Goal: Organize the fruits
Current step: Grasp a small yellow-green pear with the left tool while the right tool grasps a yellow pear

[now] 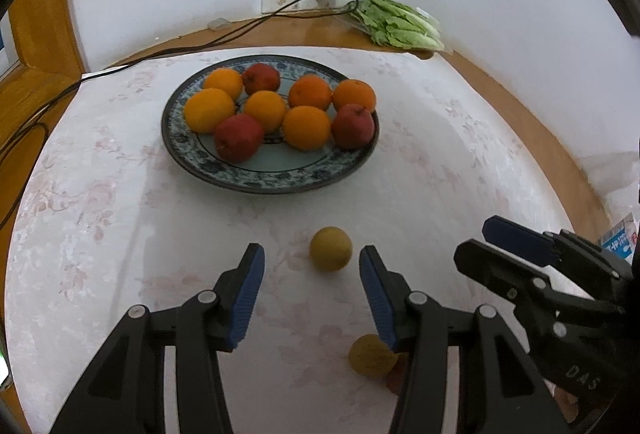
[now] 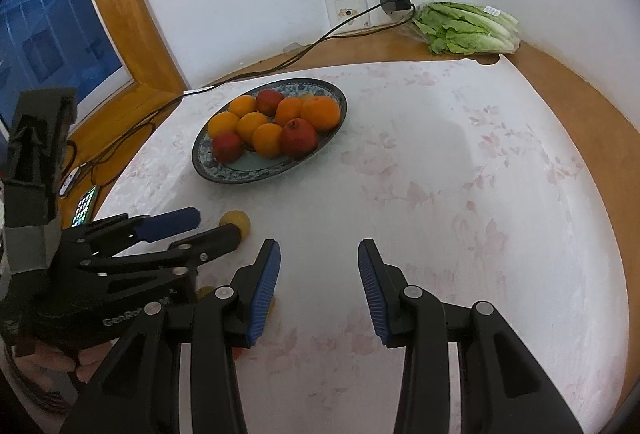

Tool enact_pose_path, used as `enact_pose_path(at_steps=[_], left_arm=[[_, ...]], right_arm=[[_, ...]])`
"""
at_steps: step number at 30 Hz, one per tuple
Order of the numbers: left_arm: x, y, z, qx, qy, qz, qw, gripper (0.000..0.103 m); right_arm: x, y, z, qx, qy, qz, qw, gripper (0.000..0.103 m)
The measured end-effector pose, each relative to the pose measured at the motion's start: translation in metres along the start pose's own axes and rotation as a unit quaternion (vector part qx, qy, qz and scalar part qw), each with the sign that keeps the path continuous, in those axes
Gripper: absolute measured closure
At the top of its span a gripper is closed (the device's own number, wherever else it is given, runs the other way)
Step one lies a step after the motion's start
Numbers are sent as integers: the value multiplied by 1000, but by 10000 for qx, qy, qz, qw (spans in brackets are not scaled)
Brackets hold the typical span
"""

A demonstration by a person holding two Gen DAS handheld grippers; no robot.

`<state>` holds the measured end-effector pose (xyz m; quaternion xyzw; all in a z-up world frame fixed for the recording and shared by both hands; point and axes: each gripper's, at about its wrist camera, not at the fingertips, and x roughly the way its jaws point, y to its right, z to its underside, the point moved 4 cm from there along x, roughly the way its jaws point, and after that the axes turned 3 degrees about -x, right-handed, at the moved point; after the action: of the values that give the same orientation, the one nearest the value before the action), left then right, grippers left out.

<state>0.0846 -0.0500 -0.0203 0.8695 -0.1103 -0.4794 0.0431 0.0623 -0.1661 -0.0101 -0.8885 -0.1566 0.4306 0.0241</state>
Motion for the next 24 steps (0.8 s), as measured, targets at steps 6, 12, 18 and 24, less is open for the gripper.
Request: enact_pose_path(at_steps=[6, 12, 18, 24], left_arm=[[6, 4, 1, 33, -52, 94, 9999, 71], [-1, 2, 1, 33, 2, 113, 9999, 79], [-10, -14, 0, -182, 69, 85, 9998, 83], [-9, -17, 1, -279, 30, 157, 9995, 84]], right_arm=[[-1, -2, 3, 25, -21, -46, 10000, 61], [2, -8, 6, -23, -97, -87, 9999, 61], [4, -14, 8, -45, -153, -174, 9997, 61], [6, -20, 13, -33, -245, -316, 9992, 61]])
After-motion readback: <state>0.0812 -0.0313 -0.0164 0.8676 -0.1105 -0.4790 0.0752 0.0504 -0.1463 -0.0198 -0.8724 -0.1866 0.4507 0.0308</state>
